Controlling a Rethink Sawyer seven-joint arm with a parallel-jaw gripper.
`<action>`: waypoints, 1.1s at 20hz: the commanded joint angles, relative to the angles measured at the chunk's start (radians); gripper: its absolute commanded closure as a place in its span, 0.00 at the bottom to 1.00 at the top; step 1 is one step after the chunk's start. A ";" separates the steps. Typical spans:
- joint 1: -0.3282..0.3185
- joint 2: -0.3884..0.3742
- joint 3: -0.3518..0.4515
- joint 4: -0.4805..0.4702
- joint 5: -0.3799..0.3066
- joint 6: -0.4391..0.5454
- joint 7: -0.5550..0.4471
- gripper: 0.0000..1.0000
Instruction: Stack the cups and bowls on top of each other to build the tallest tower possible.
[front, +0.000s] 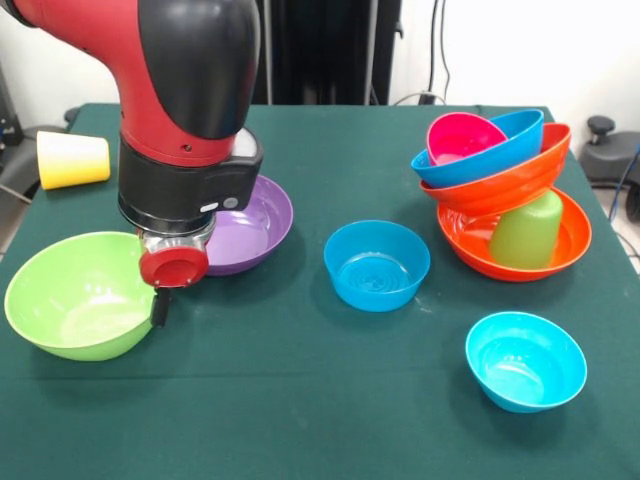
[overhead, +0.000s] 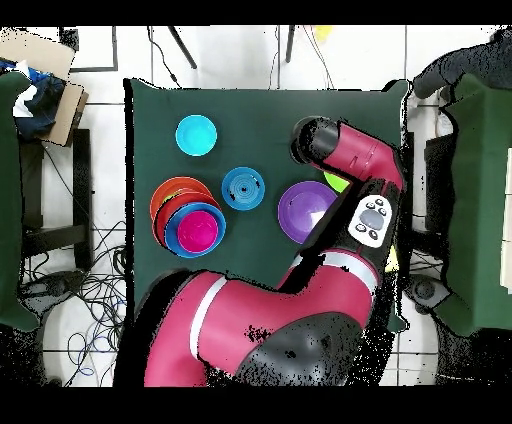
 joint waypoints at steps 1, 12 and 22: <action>0.028 0.012 0.064 -0.019 -0.005 -0.023 0.110 0.00; 0.037 0.147 -0.006 -0.169 0.023 -0.043 0.174 0.00; 0.036 0.163 -0.009 -0.171 0.038 -0.069 0.167 0.00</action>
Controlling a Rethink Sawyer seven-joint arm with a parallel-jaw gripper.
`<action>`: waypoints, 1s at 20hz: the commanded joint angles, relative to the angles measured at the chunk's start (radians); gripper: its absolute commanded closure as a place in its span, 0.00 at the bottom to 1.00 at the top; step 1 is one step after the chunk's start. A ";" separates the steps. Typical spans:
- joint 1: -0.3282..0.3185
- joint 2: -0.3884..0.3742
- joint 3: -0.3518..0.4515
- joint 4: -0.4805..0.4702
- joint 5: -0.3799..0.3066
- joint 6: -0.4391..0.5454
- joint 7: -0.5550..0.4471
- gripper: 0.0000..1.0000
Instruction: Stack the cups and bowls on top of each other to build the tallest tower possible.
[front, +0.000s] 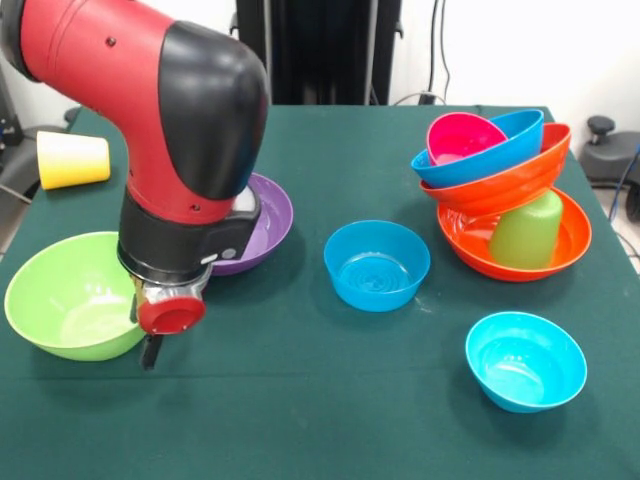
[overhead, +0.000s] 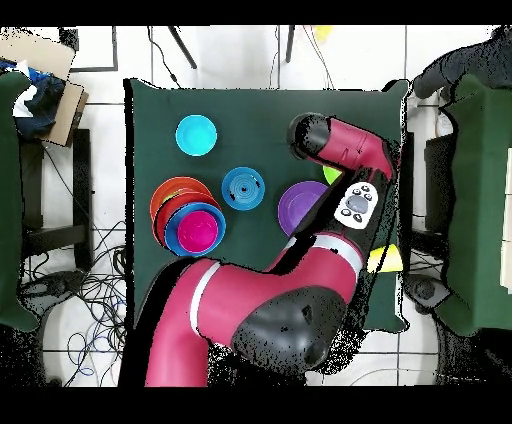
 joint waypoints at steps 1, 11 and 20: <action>0.024 0.024 0.063 -0.033 0.024 -0.049 0.166 0.00; 0.024 0.019 0.066 -0.025 0.031 -0.052 0.160 0.00; 0.009 -0.020 0.083 0.019 0.015 -0.048 0.113 0.00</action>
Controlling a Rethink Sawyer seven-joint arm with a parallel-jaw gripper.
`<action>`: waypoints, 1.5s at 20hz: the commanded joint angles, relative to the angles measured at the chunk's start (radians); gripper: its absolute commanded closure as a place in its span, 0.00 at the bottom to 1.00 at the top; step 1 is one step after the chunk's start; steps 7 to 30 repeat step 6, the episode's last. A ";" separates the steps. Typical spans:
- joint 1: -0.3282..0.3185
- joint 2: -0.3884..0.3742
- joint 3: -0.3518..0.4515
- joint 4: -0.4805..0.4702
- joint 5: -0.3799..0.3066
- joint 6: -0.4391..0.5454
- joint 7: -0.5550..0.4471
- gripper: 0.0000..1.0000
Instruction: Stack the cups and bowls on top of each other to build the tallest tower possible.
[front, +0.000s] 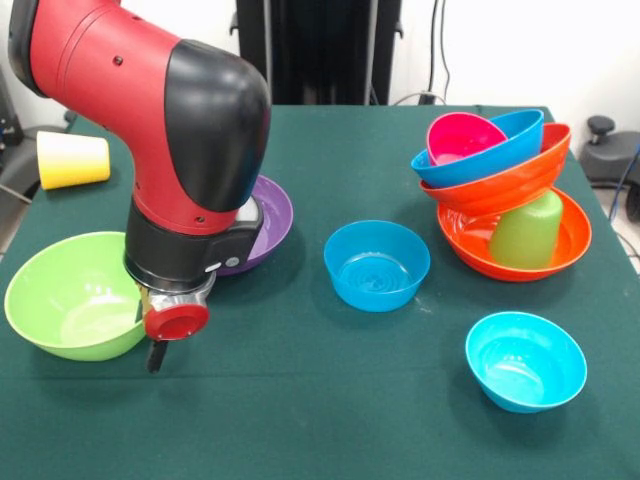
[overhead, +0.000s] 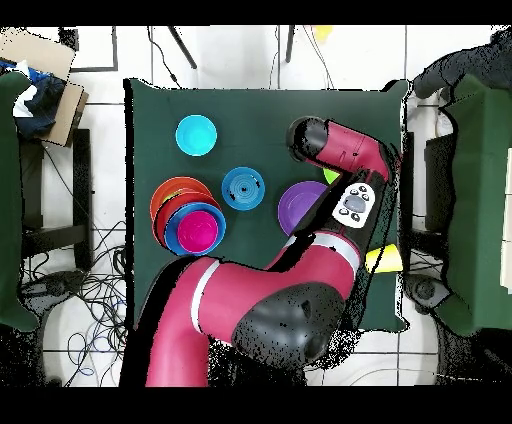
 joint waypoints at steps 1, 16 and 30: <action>0.005 -0.040 0.083 0.021 0.005 -0.042 0.107 0.00; -0.016 -0.057 0.086 0.039 -0.017 -0.052 0.066 0.00; -0.016 -0.057 0.086 0.039 -0.017 -0.052 0.066 0.00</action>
